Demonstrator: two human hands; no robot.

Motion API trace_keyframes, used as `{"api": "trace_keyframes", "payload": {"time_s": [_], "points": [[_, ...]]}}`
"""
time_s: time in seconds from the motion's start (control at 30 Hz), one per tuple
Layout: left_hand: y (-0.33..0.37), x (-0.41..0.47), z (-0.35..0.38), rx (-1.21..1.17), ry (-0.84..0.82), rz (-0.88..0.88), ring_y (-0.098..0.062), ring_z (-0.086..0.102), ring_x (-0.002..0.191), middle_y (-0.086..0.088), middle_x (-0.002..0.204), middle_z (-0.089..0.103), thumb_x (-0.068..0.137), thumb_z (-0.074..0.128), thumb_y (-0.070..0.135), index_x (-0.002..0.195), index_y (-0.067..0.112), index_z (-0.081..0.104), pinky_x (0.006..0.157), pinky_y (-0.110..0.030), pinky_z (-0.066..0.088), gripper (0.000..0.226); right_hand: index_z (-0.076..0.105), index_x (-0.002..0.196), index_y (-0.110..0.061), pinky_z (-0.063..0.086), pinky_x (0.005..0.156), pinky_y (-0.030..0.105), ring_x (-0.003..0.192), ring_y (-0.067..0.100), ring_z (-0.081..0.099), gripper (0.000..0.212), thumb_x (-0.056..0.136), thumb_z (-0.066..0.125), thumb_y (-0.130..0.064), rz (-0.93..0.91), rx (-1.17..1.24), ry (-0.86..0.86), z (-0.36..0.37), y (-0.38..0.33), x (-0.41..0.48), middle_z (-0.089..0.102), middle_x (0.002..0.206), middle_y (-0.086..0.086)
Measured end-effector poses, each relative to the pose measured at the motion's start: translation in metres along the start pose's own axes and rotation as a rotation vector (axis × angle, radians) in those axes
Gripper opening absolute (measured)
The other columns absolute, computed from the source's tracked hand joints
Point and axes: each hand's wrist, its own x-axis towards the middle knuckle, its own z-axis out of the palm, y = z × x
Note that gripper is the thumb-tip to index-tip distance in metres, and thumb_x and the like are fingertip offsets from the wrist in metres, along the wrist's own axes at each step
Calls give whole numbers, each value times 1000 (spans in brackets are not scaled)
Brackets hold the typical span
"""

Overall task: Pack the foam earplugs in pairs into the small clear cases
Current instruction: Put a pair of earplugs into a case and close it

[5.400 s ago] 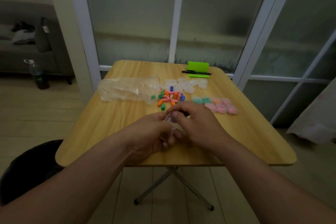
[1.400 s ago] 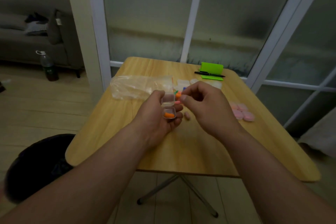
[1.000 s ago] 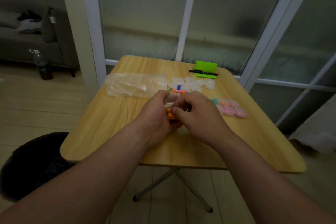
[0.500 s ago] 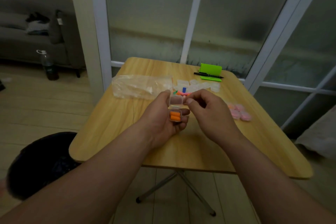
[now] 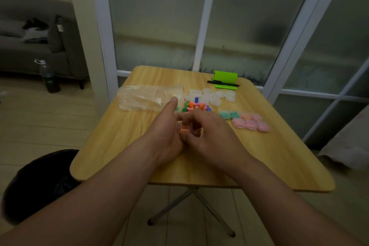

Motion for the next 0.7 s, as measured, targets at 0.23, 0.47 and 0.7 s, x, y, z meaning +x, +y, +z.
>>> {"api": "trace_keyframes", "payload": {"time_s": [0.23,0.47,0.7], "points": [[-9,-8,2,183,-107,16,-25,74,96,-22,121,70,100,51,9,142,6,57,77,-38,61,42,51,121,-36,60,88,45,109,11,67,37,93,74,-25,74,153,39,-7,17,-1,64,120,-14],[-17,-2,3,268,-59,45,-27,74,102,-32,135,63,104,52,4,134,-6,61,85,-37,63,33,51,142,-32,56,101,41,128,9,55,60,88,77,-28,45,92,32,-10,23,-8,56,133,-18],[-25,-2,12,331,-33,71,-24,76,98,-25,119,73,106,51,4,129,-6,63,90,-39,62,28,61,128,-31,51,98,41,116,13,53,41,88,73,-32,63,-65,24,-17,23,-15,57,120,-9]]}}
